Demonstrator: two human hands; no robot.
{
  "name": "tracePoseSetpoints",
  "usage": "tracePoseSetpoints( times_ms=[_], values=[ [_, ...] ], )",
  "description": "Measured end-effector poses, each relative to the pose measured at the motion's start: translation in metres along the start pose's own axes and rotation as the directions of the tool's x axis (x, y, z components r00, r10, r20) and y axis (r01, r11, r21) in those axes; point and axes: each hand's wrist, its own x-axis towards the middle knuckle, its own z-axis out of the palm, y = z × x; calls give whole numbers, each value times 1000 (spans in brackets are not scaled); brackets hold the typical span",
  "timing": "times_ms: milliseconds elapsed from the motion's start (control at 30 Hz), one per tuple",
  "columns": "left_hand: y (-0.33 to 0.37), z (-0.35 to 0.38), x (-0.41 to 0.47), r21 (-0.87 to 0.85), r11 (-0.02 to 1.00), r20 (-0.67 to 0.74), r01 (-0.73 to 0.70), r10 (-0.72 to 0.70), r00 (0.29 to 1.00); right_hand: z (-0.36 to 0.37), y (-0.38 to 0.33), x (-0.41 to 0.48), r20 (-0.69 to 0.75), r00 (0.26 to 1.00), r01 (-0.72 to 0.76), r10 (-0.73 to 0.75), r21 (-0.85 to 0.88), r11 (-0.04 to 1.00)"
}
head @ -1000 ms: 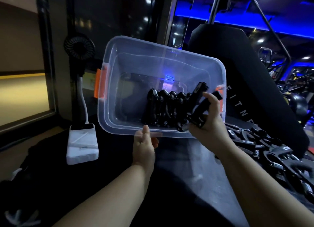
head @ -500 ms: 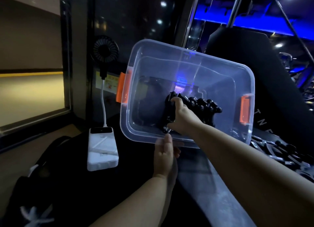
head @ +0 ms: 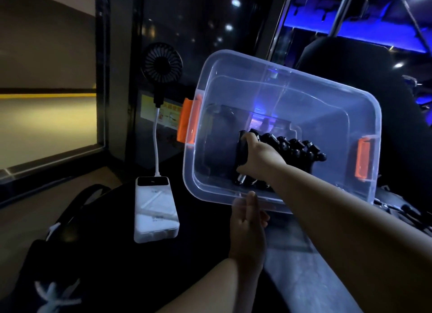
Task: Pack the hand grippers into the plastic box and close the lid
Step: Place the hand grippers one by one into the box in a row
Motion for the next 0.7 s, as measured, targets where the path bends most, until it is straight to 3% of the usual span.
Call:
tracePoseSetpoints(
  times_ms=[133,300,433,567,700],
  values=[
    [1,1,1,-34,999,21,20,-20,1000,2,-4,4,-34,999,5,-4,33,999],
    [5,0,-1,-85,996,29,37,-35,999,11,-6,13,28,995,-91,97,-149,985],
    [6,0,-1,-94,994,40,52,-48,998,12,-6,18,25,997,-60,69,-273,960],
    [7,0,-1,-80,995,26,65,-63,998,10,-5,18,-35,993,76,-115,-553,829],
    [8,0,-2,-31,998,-6,51,-51,999,8,6,15,-55,921,254,-387,-669,699]
  ],
)
